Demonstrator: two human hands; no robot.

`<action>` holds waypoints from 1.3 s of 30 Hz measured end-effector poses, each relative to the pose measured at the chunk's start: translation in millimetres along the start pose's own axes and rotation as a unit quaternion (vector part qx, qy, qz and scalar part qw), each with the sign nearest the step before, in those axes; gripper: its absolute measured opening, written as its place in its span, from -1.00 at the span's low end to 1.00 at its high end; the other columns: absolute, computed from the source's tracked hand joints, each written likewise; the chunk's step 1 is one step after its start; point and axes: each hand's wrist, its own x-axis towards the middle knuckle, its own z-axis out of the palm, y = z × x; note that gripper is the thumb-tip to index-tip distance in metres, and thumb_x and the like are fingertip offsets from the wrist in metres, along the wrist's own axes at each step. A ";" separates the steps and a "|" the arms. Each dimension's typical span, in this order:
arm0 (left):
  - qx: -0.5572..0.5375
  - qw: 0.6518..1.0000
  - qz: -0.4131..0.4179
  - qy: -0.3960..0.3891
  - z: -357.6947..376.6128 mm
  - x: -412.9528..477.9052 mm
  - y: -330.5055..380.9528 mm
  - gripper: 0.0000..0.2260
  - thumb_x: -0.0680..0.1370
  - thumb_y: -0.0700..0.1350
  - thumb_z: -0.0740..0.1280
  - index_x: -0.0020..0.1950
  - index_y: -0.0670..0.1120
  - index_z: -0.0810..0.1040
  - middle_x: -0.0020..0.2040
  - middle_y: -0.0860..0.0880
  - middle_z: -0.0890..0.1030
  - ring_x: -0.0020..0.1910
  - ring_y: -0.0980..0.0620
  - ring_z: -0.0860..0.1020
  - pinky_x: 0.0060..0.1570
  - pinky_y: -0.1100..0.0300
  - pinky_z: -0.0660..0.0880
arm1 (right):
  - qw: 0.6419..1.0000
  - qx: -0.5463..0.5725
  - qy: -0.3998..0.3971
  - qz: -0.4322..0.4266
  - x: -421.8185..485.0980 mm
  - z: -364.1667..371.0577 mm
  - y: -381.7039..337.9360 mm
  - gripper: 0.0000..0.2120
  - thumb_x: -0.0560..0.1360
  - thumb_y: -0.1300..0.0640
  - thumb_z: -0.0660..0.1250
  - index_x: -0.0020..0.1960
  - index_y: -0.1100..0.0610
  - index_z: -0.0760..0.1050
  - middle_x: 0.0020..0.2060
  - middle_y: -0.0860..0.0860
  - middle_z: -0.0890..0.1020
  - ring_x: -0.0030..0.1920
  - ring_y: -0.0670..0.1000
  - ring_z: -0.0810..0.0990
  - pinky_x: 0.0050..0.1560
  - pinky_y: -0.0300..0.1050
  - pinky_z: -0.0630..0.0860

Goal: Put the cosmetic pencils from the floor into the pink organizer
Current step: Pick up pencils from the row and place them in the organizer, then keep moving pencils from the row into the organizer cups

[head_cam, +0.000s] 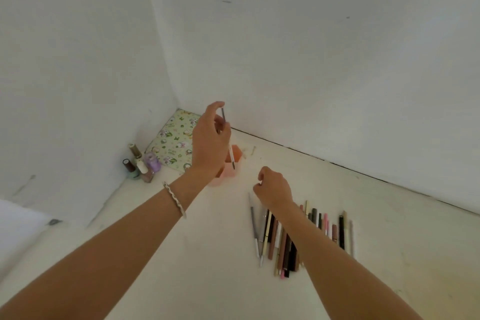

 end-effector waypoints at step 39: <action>0.112 0.987 0.113 0.029 -64.5 48.4 -45.9 -0.75 0.64 -0.21 0.15 0.25 -0.09 0.53 0.18 -0.02 0.53 -0.05 0.13 0.52 -0.01 0.19 0.54 | 0.936 0.181 0.225 -0.202 42.2 -32.1 -113.8 -0.77 0.59 0.23 0.21 0.23 0.07 0.43 -0.02 -0.01 0.59 -0.13 0.02 0.55 -0.10 -0.01 0.55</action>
